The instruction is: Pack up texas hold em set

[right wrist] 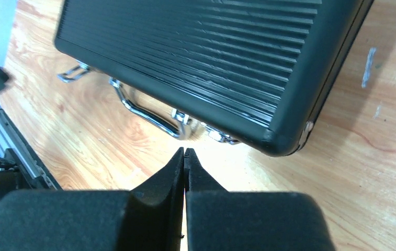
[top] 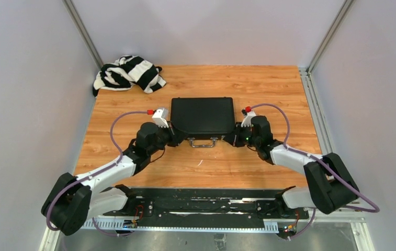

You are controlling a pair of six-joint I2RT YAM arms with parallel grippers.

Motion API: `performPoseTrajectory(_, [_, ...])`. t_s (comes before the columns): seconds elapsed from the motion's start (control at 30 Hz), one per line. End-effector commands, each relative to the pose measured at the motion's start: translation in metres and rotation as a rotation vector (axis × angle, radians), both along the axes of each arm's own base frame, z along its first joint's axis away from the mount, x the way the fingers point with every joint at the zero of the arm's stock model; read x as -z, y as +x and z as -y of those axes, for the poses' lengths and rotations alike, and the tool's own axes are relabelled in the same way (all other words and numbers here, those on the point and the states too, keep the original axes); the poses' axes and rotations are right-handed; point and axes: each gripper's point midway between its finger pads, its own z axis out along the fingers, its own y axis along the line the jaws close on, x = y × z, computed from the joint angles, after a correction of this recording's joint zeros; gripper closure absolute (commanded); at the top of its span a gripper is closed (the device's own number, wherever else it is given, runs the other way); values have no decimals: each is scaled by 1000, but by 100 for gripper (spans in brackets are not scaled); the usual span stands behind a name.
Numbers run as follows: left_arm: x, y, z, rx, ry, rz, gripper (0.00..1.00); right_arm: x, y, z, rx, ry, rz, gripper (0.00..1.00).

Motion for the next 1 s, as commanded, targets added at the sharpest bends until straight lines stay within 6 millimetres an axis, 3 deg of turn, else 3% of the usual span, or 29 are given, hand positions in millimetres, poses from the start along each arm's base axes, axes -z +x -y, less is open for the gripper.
performPoseTrajectory(0.0, [-47, -7, 20, 113, -101, 95, 100, 28, -12, -3, -30, 3, -93, 99])
performPoseTrajectory(0.1, [-53, -3, 23, 113, -106, 106, 100, 37, -15, -6, -32, 29, -121, 99])
performPoseTrajectory(0.17, [-37, 0, 22, 104, -71, 69, 100, 42, -15, -5, -28, 18, -135, 99])
performPoseTrajectory(0.23, [0, 3, 12, 54, -5, -8, 100, 43, -16, -4, -28, 7, -134, 99])
performPoseTrajectory(0.33, [85, -1, -24, -84, 72, -176, 100, 44, -19, -1, -30, -5, -132, 99])
performPoseTrajectory(0.43, [152, -22, -36, -67, 12, -417, 100, 44, -22, 2, -31, -24, -130, 99])
performPoseTrajectory(0.53, [163, -37, -24, -26, -124, -467, 100, 41, -21, 5, -26, -43, -121, 99])
performPoseTrajectory(0.7, [166, -43, -19, -29, -224, -465, 100, 33, -17, 1, -41, -29, -110, 99])
performPoseTrajectory(0.9, [147, -38, -17, -15, -267, -386, 100, 21, -16, -3, -56, -9, -85, 99])
performPoseTrajectory(0.97, [131, -34, -17, -13, -279, -339, 96, 14, -15, -4, -60, -7, -66, 99])
